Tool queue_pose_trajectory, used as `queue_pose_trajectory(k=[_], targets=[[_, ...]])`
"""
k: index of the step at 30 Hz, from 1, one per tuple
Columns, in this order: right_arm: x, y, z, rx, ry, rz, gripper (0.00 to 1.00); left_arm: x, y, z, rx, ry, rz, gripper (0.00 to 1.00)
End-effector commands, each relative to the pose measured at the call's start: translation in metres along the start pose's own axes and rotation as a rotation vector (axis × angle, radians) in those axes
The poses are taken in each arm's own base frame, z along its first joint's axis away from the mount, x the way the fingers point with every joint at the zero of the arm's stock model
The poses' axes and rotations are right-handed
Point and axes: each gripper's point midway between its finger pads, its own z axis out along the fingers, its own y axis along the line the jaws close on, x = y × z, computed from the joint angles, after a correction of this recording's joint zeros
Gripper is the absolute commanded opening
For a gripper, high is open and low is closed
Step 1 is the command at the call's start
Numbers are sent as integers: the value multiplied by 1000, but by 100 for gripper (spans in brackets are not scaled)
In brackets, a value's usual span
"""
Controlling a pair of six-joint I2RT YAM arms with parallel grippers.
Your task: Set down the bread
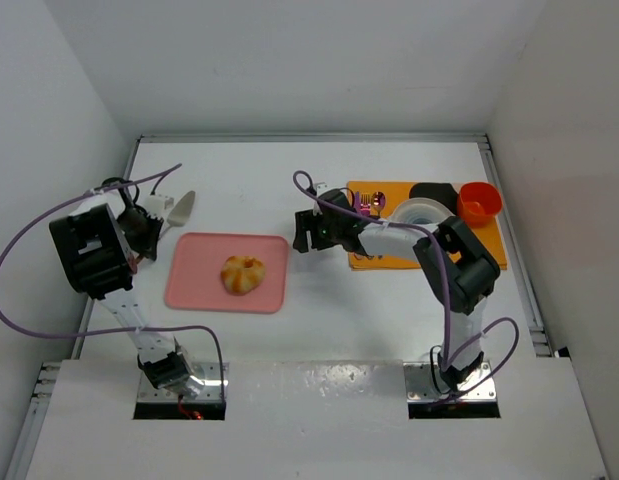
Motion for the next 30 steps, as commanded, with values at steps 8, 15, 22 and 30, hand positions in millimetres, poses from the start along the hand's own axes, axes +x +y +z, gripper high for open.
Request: queue_pose_trajectory(k=[8, 15, 22, 30], targets=[[-11, 51, 20, -94, -70, 51, 64, -28, 33, -105, -278, -118, 270, 0], [3, 40, 34, 9, -46, 53, 52, 20, -10, -126, -189, 91, 632, 0], [6, 32, 40, 66, -57, 86, 44, 57, -13, -132, -261, 276, 703, 0], [10, 41, 43, 60, -64, 88, 30, 74, -21, -130, -277, 403, 771, 0]])
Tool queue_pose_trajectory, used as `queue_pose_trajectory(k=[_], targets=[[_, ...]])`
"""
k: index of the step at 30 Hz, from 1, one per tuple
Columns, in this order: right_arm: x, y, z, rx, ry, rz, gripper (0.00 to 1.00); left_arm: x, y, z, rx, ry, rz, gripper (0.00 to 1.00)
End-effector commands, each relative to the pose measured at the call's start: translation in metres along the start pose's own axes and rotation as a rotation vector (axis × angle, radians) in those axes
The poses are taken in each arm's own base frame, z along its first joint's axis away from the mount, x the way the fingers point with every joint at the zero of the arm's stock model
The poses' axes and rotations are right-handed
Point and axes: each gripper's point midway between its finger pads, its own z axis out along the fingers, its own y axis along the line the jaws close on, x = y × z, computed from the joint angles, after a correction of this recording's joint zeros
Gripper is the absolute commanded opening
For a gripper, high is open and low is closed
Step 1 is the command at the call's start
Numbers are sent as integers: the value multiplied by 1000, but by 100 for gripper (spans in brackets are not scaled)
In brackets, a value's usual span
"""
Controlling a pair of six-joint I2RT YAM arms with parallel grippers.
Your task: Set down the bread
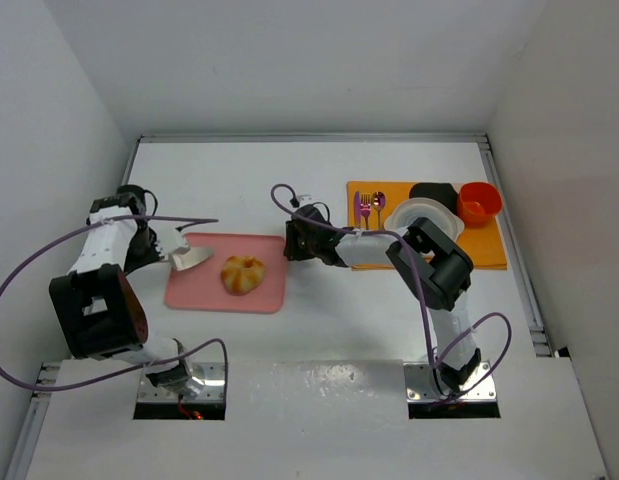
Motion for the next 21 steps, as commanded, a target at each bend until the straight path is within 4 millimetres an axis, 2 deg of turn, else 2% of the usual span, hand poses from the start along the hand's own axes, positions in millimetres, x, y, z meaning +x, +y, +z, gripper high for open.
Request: queue_pose_trajectory(k=[1, 6, 11, 16, 21], targets=[[-12, 9, 3, -2, -46, 10, 30, 2, -4, -11, -32, 43, 61, 0], [-7, 10, 2, 0, -37, 22, 32, 1, -18, -2, -5, 104, 112, 0], [-13, 13, -9, -13, -58, 10, 33, -3, -14, -5, -29, 119, 137, 0], [-9, 17, -11, -28, -44, 15, 43, -14, -18, -3, -12, 111, 204, 0], [-3, 27, -11, -69, -16, 31, 47, -11, -25, 1, 17, 140, 275, 0]])
